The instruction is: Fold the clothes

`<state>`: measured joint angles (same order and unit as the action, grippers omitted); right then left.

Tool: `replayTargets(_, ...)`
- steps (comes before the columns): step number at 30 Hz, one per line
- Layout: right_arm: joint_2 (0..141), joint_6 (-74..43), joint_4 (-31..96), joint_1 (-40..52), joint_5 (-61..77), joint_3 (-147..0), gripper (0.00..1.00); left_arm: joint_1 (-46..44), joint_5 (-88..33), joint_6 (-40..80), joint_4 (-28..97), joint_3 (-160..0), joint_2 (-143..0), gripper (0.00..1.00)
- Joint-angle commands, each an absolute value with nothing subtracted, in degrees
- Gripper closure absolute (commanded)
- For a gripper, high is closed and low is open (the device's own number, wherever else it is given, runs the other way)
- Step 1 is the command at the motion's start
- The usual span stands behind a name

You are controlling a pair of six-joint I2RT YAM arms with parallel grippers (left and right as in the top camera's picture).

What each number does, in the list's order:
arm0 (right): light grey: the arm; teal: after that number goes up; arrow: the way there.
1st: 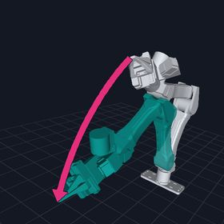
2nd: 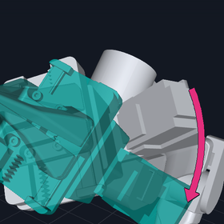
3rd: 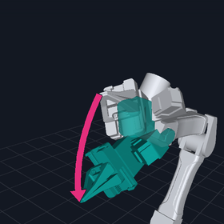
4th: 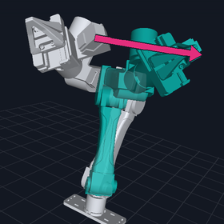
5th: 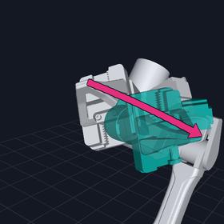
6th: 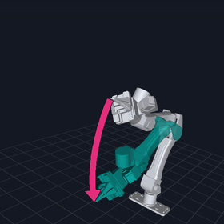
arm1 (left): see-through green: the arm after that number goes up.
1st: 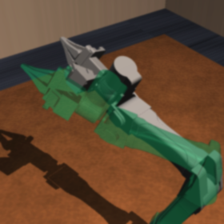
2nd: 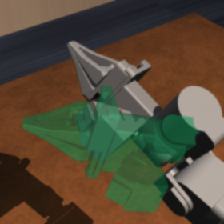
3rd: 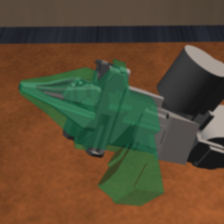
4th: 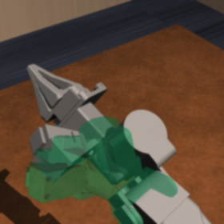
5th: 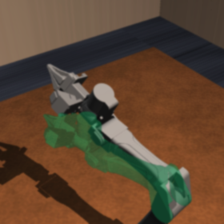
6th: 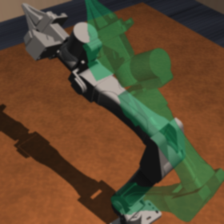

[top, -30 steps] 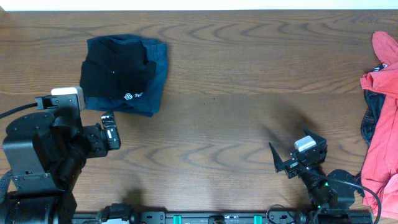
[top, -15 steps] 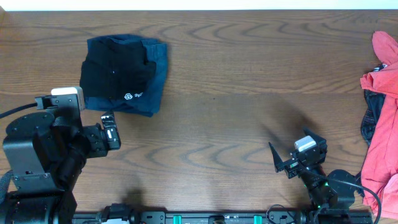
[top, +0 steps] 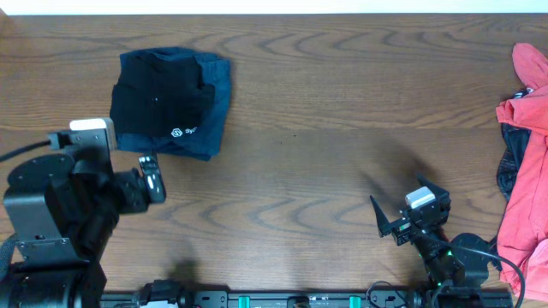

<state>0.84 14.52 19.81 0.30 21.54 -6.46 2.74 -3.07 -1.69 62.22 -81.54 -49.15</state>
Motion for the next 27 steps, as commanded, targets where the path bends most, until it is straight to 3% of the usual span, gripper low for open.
replayTargets(1,0.30,13.78,19.70,0.93,21.41,-6.00,0.01,2.76,-6.04,-1.87,54.19,-76.82,-47.88,0.02)
replayTargets(6,0.30,13.76,19.70,0.93,21.41,-6.00,0.01,2.76,-10.11,-1.87,35.03,-61.95,-41.43,0.02)
replayTargets(12,0.27,13.76,19.70,0.93,21.41,-6.00,0.01,2.76,-10.55,-1.85,20.91,-44.82,-30.83,0.02)
replayTargets(19,0.30,13.76,19.70,0.93,21.41,-6.00,0.01,2.37,-10.26,-1.89,12.03,-28.34,-14.90,0.02)
replayTargets(27,0.30,13.76,19.70,0.93,21.41,-6.00,0.01,1.52,-9.87,-1.85,11.18,-14.46,-0.10,0.02)
